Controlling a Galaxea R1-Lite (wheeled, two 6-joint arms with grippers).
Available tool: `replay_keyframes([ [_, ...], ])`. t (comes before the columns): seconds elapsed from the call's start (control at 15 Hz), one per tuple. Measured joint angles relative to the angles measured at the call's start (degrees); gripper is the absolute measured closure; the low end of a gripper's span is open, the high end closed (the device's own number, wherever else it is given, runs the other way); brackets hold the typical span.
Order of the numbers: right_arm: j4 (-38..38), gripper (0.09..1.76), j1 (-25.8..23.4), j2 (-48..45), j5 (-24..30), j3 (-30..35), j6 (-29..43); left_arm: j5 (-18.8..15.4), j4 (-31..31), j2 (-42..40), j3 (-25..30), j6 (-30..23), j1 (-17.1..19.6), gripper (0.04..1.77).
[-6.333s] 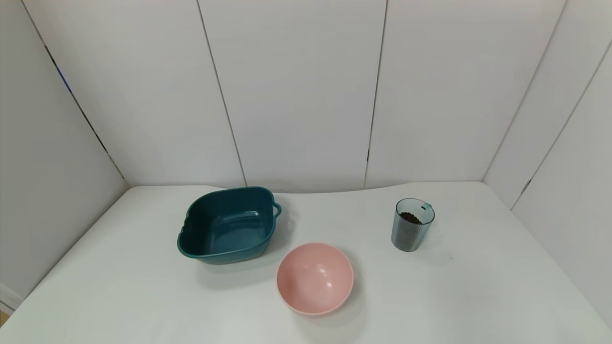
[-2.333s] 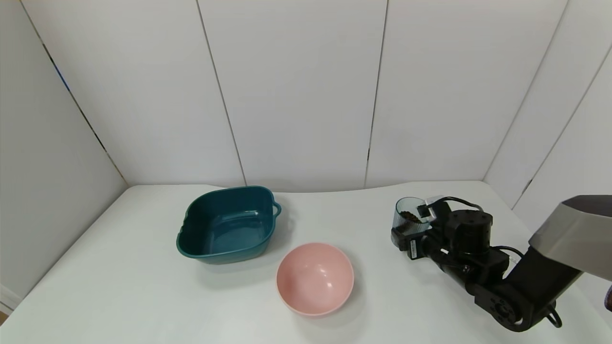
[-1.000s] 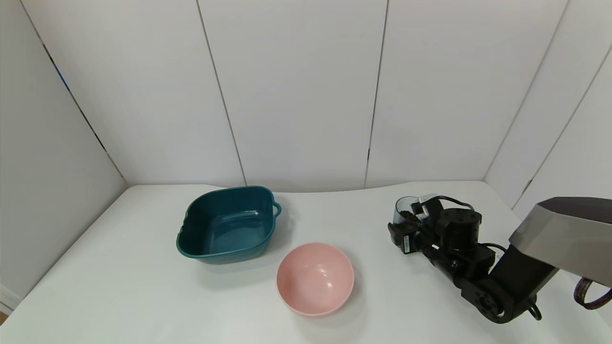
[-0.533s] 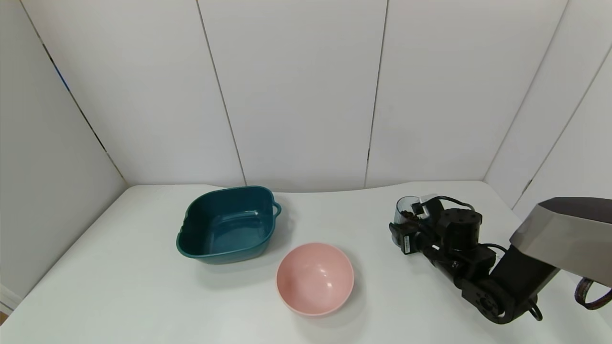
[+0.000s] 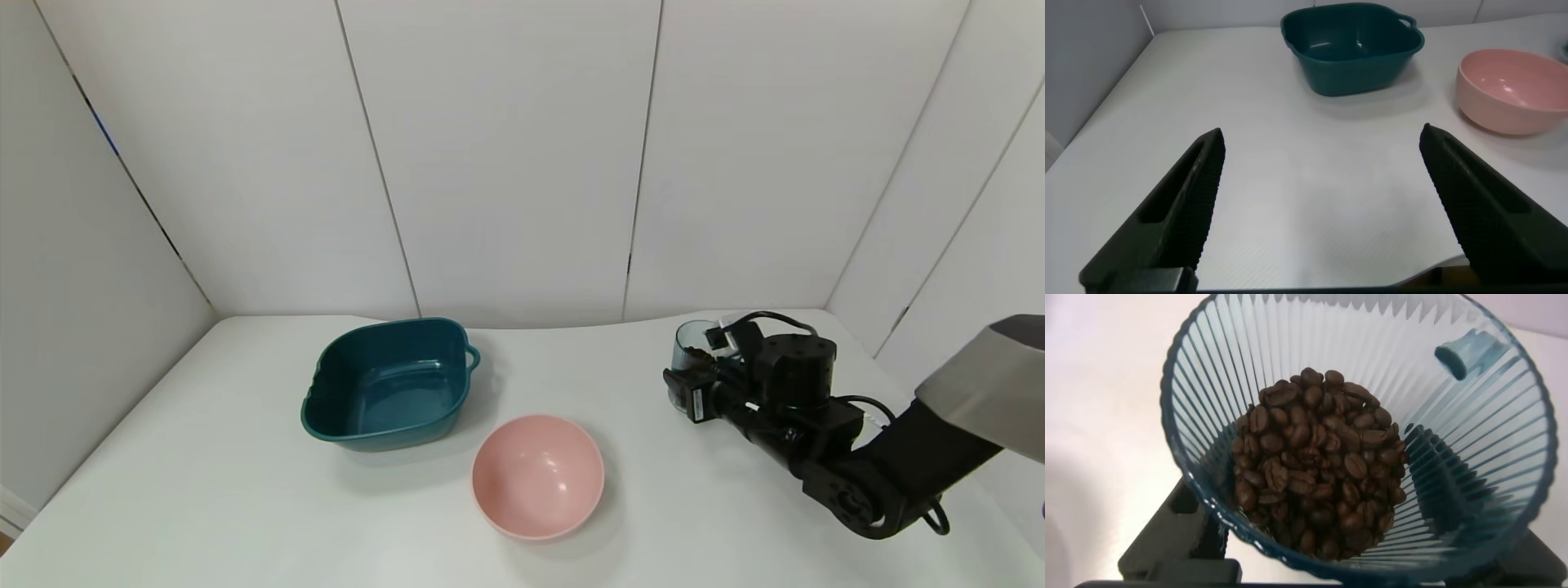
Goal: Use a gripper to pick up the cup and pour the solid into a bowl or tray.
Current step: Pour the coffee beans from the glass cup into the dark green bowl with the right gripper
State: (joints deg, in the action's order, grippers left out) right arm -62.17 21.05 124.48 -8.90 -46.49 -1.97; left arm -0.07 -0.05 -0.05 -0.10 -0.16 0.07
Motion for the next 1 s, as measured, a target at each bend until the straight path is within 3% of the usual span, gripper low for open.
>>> replay_keyframes([
  [0.53,27.22,0.48,3.08,-10.17,0.96,-17.26,-0.22,0.00,-0.02,0.00,0.00,0.00,0.00,0.09],
  [1.0,46.02,0.48,8.07,-10.29,0.28,-36.91,-2.65,0.00,0.00,0.00,0.00,0.00,-0.02,0.09],
])
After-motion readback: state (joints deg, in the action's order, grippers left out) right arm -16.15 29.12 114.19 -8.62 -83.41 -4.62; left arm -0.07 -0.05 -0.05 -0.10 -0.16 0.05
